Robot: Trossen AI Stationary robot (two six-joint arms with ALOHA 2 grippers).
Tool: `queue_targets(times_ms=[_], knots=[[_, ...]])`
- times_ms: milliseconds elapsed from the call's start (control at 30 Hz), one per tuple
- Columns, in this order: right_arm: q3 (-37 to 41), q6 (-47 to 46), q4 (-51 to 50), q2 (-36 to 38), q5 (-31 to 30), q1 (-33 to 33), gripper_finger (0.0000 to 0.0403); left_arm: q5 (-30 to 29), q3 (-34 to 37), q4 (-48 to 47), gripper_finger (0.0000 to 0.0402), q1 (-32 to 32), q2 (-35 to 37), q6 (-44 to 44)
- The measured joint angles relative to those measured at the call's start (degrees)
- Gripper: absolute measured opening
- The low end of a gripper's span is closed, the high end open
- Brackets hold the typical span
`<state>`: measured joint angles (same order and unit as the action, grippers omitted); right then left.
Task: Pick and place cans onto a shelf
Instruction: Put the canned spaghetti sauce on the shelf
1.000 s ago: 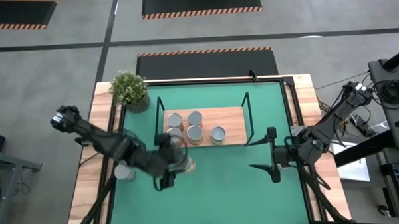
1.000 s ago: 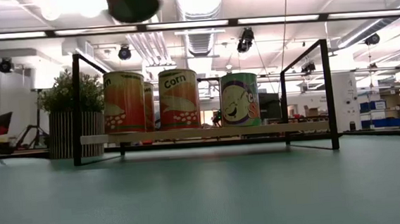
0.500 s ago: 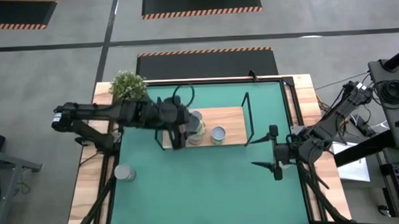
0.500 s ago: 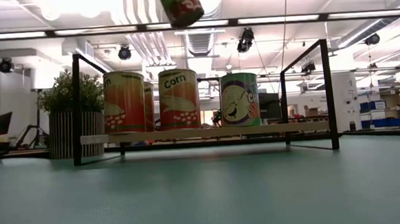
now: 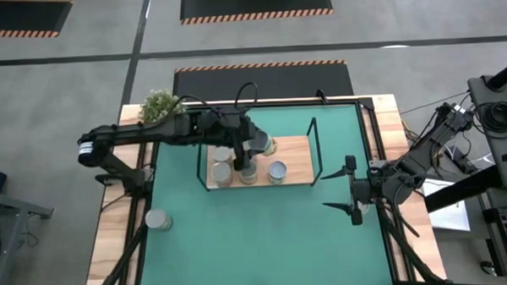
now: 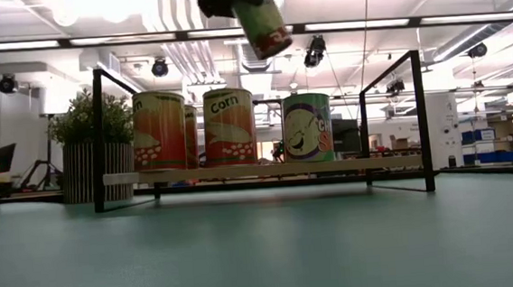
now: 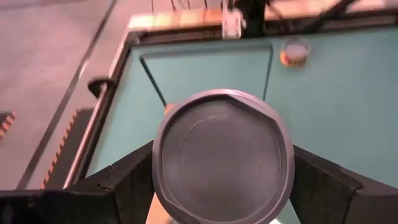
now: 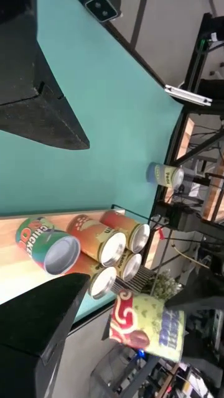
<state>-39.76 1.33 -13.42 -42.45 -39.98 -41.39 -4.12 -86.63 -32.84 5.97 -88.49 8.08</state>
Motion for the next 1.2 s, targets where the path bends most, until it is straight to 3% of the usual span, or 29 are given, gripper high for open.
queue_targets(times_ms=[200,433,633,767,1200], knots=[[0.6,-0.3,0.1,0.8,0.0,0.0,0.0327,3.8,-2.3,2.2,0.0283,2.4,-2.6,1.0],[1.3,-1.2,0.0,2.2,-0.1,0.0,0.0327,3.7,-19.7,-11.4,0.0283,4.8,-11.1,6.8],[2.7,-2.0,-0.2,3.1,-0.1,0.0,0.0327,3.7,-28.0,-18.3,0.0283,5.3,-17.9,8.4],[3.5,-3.6,-0.2,3.4,0.0,0.0,0.0327,3.7,-30.1,-22.3,0.0283,5.4,-20.3,9.7],[4.3,-7.8,-0.1,3.0,0.1,0.0,0.0327,3.7,-30.9,-20.5,0.0283,5.5,-27.8,8.4]])
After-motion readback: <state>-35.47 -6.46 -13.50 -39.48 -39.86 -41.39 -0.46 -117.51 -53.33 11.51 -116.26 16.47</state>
